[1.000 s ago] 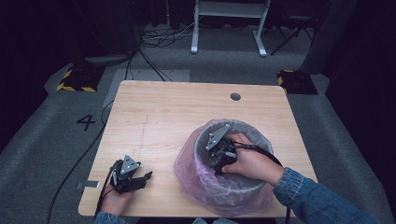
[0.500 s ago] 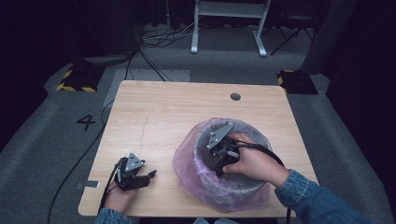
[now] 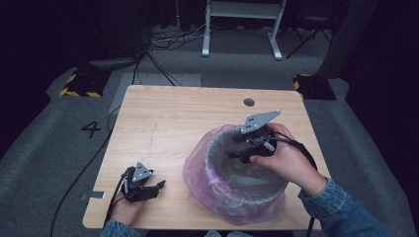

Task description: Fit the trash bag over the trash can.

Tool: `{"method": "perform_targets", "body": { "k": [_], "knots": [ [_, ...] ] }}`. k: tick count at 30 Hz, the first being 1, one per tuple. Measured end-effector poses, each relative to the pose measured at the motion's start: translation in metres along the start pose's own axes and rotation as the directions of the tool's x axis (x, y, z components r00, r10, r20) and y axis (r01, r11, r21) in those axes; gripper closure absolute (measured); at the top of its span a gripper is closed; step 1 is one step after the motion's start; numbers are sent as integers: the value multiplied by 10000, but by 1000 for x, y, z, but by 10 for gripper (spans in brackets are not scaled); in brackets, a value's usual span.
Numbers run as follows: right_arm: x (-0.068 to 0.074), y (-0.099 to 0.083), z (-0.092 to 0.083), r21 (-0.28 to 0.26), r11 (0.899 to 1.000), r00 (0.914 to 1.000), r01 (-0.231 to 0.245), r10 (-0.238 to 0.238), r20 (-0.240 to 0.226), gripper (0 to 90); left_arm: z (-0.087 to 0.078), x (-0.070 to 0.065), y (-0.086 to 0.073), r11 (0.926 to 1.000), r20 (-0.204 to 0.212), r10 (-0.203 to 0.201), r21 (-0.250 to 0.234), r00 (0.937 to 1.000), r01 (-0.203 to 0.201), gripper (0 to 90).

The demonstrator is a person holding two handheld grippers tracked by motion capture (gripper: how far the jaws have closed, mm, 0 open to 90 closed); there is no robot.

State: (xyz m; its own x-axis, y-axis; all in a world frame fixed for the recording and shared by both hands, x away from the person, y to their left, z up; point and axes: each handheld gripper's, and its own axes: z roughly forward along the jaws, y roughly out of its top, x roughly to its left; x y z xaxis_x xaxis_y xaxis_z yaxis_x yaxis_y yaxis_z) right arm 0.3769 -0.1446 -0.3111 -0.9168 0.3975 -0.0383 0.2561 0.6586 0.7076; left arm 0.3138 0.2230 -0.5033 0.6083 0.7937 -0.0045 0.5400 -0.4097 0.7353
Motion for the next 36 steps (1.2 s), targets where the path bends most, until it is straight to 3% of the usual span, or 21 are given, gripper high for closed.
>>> {"method": "perform_targets", "body": {
  "k": [2,5,9,13,20,22,26,30,31,36],
  "knots": [
    [-1,0,-4,85,9999,9996,-116,114,258,575,0,0,0,10000,13,-10,-8,10000,10,377],
    [-1,1,-15,272,9996,9989,-64,51,469,625,0,0,-1,10000,27,-75,-30,10000,75,376],
    [-4,-2,-33,962,9951,9908,247,-372,1299,642,0,0,-1,10000,23,-56,-33,10000,56,376],
    [-16,-16,-38,1590,9872,9891,-116,-120,1468,647,0,0,-1,10000,21,-50,-30,10000,50,376],
    [-21,-33,-20,2769,9606,9921,-240,-112,1249,598,0,-1,-1,10000,19,-81,-24,10000,81,375],
    [-20,-35,-14,3241,9460,9915,29,-449,1224,591,0,-1,-1,10000,18,-81,-26,10000,82,375],
    [-19,-36,-14,3251,9455,9909,213,-631,1186,545,0,-1,-1,10000,20,-82,-27,10000,82,375],
    [-13,-36,-13,3485,9343,9891,745,-1138,935,471,0,-1,-1,10000,32,-88,-23,10000,88,373],
    [-11,-35,-14,3426,9354,9886,873,-1237,858,471,0,-1,-1,10000,33,-86,-23,10000,86,373],
    [-4,-24,-25,2016,9742,9918,1013,-1148,564,447,0,-1,-1,10000,26,-85,-28,10000,85,373]
  ]
}}
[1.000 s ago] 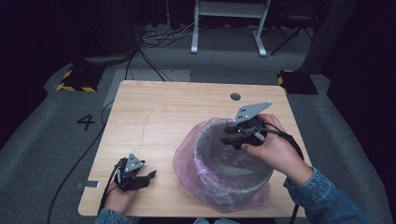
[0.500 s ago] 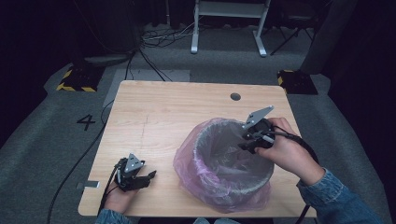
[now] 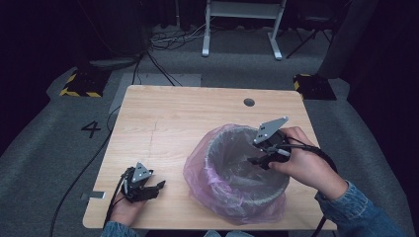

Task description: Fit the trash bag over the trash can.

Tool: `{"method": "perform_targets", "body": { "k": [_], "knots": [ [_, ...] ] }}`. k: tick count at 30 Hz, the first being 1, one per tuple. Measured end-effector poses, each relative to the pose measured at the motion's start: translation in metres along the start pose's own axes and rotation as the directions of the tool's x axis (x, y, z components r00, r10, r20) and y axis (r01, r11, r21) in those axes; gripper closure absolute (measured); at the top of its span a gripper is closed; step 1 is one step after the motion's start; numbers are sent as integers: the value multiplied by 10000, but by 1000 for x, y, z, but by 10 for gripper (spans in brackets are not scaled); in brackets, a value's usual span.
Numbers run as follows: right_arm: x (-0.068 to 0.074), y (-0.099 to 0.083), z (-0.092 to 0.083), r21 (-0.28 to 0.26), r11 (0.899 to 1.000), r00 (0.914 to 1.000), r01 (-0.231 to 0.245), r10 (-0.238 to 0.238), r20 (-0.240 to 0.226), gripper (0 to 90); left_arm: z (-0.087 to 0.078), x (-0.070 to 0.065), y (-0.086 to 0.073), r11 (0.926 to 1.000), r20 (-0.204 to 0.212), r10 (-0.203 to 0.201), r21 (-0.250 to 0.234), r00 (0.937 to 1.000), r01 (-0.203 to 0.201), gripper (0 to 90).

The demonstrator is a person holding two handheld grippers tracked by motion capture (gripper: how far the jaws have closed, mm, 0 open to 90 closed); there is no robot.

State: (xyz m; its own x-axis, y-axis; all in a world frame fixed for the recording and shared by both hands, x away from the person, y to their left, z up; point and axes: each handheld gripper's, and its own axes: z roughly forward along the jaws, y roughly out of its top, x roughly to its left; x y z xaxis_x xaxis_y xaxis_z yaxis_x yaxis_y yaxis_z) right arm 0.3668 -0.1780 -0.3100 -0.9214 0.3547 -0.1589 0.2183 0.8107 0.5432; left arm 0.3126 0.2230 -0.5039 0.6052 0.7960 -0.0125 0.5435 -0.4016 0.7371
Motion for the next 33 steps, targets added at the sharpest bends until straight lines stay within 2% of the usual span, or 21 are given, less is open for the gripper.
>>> {"method": "perform_targets", "body": {
  "k": [3,5,6,8,10,12,15,18,22,28,33],
  "knots": [
    [6,11,-10,-1232,9924,9995,14,-54,-320,421,0,0,0,10000,7,0,5,10000,0,373],
    [14,18,-13,-1855,9826,9960,127,-288,-846,414,0,0,0,10000,0,-1,1,10000,1,373],
    [19,21,-13,-2089,9778,9920,153,-411,-1197,408,0,0,0,10000,1,3,1,10000,-3,373],
    [29,26,-8,-2197,9752,9789,281,-713,-1912,394,0,0,0,10000,6,-3,3,10000,3,373],
    [38,30,1,-2062,9770,9649,540,-1042,-2409,388,0,0,0,10000,7,-6,3,10000,6,373],
    [45,32,11,-1878,9789,9541,807,-1305,-2697,390,0,0,0,10000,14,-6,5,10000,6,372],
    [53,34,22,-1604,9826,9417,934,-1395,-3062,452,0,0,0,10000,34,-9,0,10000,9,368],
    [56,35,32,-1315,9860,9441,1024,-1380,-2993,467,0,1,0,10000,43,82,5,10000,-82,366],
    [54,33,46,-1039,9913,9423,810,-1101,-3163,442,0,1,0,10000,47,70,14,10000,-70,366],
    [54,29,67,-521,9954,9397,800,-927,-3292,411,0,1,0,10000,45,80,7,10000,-80,366],
    [56,27,79,-242,9961,9440,846,-879,-3182,373,0,1,0,10000,35,89,6,10000,-89,366]
  ]
}}
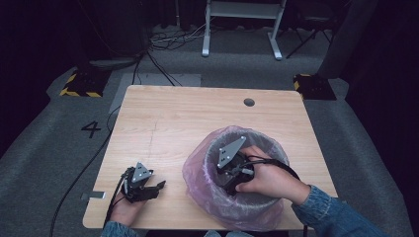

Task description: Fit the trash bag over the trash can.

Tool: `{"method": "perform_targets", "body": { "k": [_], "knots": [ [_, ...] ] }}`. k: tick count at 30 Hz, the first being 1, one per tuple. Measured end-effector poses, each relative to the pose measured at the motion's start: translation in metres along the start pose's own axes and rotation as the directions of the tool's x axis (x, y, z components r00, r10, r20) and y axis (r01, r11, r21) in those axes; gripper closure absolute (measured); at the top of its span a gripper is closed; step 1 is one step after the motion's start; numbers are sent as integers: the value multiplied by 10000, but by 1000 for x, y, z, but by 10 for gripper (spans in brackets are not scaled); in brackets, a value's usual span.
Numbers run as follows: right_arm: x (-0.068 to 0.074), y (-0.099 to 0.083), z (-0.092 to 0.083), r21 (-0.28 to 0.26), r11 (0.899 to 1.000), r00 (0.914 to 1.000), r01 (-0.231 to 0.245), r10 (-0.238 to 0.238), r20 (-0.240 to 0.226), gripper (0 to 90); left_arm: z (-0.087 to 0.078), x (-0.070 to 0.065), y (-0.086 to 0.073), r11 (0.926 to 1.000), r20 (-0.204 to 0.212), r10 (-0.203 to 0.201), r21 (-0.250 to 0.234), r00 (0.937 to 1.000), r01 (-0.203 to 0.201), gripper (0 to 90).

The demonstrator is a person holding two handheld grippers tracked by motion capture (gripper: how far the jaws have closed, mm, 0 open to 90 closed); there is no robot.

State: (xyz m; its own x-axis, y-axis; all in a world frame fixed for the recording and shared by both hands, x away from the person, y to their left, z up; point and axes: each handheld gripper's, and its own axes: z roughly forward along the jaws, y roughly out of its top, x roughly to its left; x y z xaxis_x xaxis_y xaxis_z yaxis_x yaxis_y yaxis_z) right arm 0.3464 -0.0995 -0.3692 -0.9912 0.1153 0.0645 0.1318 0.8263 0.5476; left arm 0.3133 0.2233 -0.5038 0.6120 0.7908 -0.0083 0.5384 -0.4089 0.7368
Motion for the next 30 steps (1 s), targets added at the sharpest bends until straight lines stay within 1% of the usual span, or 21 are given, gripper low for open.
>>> {"method": "perform_targets", "body": {
  "k": [3,6,8,9,11,13,14,16,19,21,23,24,27,30],
  "knots": [
    [-1,-1,7,192,9998,9999,-60,58,116,361,0,0,0,10000,0,-3,0,10000,3,365],
    [-1,0,16,625,9980,9996,100,-117,270,353,0,0,0,10000,-2,1,0,10000,-1,365],
    [-1,-1,23,922,9957,9992,-39,1,401,328,0,0,0,10000,-3,-1,-1,10000,1,366],
    [-2,-2,27,1067,9943,9991,-41,-4,424,323,0,0,0,10000,-2,-2,-2,10000,2,366],
    [-3,-4,29,1269,9917,9990,-202,150,418,320,0,0,0,10000,2,-2,0,10000,2,365],
    [-4,-3,26,1146,9933,9993,-139,97,368,325,0,0,0,10000,7,-6,2,10000,6,365],
    [-4,-2,22,939,9955,9994,-156,127,315,327,0,0,0,10000,7,-7,3,10000,7,365],
    [-5,0,11,406,9990,9992,-210,195,360,327,0,0,0,10000,6,-6,3,10000,6,365],
    [-7,4,-8,-104,9996,9973,-255,261,683,328,0,0,0,10000,8,-7,2,10000,7,364],
    [-10,7,-20,-219,9992,9946,-331,351,973,329,0,0,0,10000,5,-15,10,10000,15,365],
    [-12,10,-31,-270,9991,9909,-320,353,1302,329,0,0,0,10000,7,-8,4,10000,8,365],
    [-13,11,-36,-350,9989,9897,-296,342,1392,331,0,0,0,10000,6,-4,5,10000,4,364],
    [-13,12,-54,-773,9964,9851,-358,482,1653,333,0,0,0,10000,5,-6,2,10000,6,365],
    [-14,9,-72,-1373,9895,9780,-453,719,1956,333,0,0,0,10000,5,-7,3,10000,7,365]
  ]
}}
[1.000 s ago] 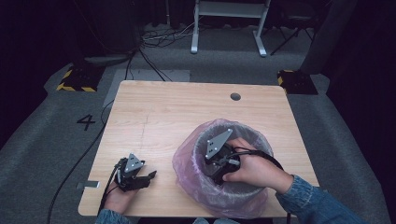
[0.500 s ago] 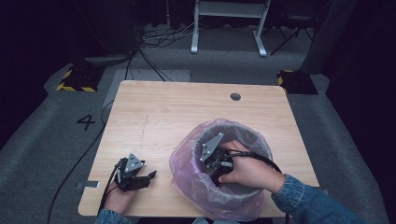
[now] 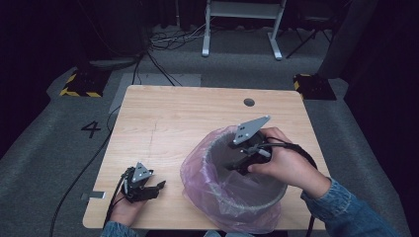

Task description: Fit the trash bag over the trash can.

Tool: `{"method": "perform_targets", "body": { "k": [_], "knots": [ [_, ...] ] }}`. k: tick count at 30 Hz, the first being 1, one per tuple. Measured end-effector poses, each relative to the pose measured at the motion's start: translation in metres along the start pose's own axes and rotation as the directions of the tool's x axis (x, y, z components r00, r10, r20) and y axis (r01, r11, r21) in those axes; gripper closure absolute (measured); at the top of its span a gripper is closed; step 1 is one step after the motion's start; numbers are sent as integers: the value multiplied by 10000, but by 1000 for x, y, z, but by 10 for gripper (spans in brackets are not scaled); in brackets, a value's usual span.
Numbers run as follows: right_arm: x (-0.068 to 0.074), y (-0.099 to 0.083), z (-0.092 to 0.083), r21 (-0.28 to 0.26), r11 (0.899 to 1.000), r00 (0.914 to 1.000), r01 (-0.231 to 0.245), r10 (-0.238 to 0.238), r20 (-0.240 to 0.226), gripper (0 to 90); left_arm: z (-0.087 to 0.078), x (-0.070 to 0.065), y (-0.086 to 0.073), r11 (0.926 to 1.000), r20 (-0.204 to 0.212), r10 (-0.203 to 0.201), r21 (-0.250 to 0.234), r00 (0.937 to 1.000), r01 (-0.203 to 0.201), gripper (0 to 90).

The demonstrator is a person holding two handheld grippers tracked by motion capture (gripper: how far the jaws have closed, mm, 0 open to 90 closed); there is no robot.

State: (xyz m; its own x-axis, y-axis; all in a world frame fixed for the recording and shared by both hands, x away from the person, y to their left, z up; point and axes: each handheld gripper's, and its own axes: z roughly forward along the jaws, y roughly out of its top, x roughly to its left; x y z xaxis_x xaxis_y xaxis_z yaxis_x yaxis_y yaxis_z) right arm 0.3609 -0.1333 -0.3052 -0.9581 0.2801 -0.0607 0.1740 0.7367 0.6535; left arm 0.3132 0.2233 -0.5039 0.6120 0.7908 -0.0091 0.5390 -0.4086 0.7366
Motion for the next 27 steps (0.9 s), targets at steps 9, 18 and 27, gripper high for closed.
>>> {"method": "perform_targets", "body": {
  "k": [9,18,27],
  "knots": [
    [-17,-19,-44,-1171,9890,9893,-909,1031,1030,339,0,-1,0,10000,-25,-97,-4,9999,97,360],
    [-29,-45,-73,-1741,9668,9538,-1868,2209,2034,339,0,0,0,10000,-49,-62,-6,10000,62,354],
    [-43,-86,-105,-2280,9400,9071,-2539,3132,2811,290,1,3,1,10000,-43,-34,23,10000,34,336]
  ]
}}
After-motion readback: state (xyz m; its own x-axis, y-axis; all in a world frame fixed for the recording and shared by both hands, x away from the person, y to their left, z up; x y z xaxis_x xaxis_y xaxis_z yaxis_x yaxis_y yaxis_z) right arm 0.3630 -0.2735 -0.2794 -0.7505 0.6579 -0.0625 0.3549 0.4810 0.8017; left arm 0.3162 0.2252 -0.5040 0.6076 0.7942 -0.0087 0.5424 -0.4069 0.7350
